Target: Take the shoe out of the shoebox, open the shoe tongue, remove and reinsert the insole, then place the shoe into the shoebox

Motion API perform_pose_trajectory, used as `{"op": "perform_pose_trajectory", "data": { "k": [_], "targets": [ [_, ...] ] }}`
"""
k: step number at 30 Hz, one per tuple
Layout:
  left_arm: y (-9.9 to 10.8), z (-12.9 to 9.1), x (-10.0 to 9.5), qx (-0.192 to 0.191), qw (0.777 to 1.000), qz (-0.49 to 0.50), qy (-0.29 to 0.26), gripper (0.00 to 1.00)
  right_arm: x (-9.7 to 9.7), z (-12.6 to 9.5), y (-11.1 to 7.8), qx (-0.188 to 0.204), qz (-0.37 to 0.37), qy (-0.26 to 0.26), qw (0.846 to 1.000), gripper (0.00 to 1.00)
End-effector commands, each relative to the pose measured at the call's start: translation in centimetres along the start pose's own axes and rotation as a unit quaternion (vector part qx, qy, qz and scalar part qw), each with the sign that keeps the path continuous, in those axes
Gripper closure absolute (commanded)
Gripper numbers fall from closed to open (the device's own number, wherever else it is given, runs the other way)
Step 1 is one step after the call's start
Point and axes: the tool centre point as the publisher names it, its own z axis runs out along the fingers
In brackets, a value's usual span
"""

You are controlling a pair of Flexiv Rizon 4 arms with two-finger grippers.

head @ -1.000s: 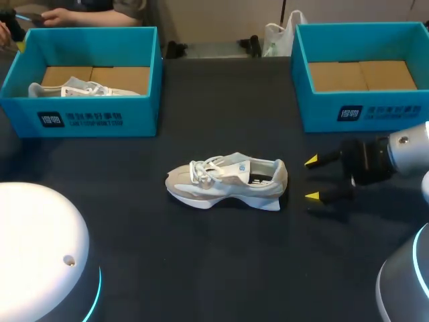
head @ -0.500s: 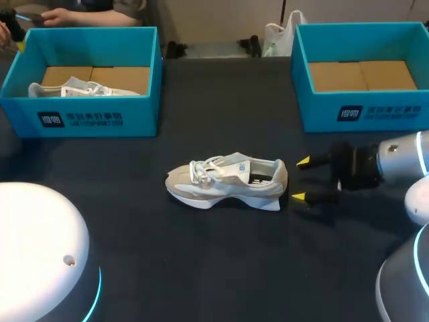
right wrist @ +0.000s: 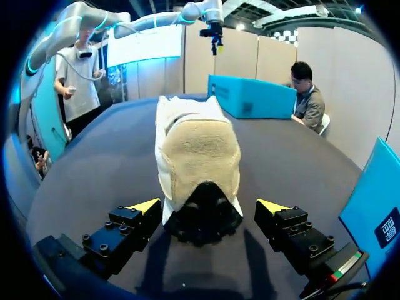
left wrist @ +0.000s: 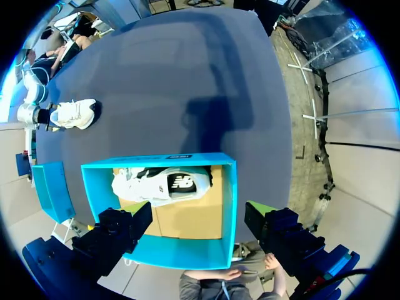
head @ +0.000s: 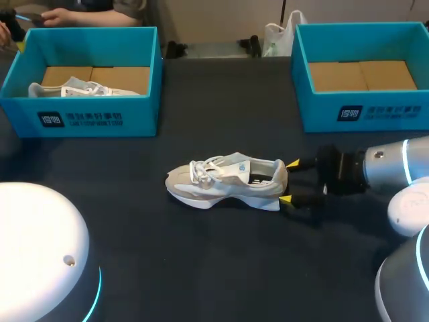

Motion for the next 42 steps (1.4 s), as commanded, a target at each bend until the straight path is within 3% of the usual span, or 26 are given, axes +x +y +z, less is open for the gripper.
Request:
{"op": "perform_pose_trajectory", "data": {
  "k": [1,14,37,38,39,40,42],
  "targets": [
    [0.0,0.0,0.0,0.000,1.000,0.000,0.001,0.00,0.3,1.2,0.0,-0.003,0.002,-0.008,1.000,0.00],
    [0.0,0.0,0.0,0.000,1.000,0.000,0.001,0.00,-0.3,3.0,0.5,-0.002,-0.002,0.011,1.000,0.00],
    [0.0,0.0,0.0,0.000,1.000,0.000,0.001,0.00,0.8,5.5,0.8,-0.011,-0.002,0.036,0.999,0.01],
    [0.0,0.0,0.0,0.000,1.000,0.000,0.001,0.00,0.8,5.5,0.8,-0.011,-0.003,0.036,0.999,0.57],
    [0.0,0.0,0.0,0.000,1.000,0.000,0.001,0.00,0.8,5.5,0.8,-0.011,-0.003,0.035,0.999,0.85],
    [0.0,0.0,0.0,0.000,1.000,0.000,0.001,0.00,0.8,5.5,0.8,-0.011,-0.006,0.037,0.999,1.00],
    [0.0,0.0,0.0,0.000,1.000,0.000,0.001,0.00,0.9,5.4,0.9,-0.009,-0.010,0.039,0.999,1.00]
  ]
}}
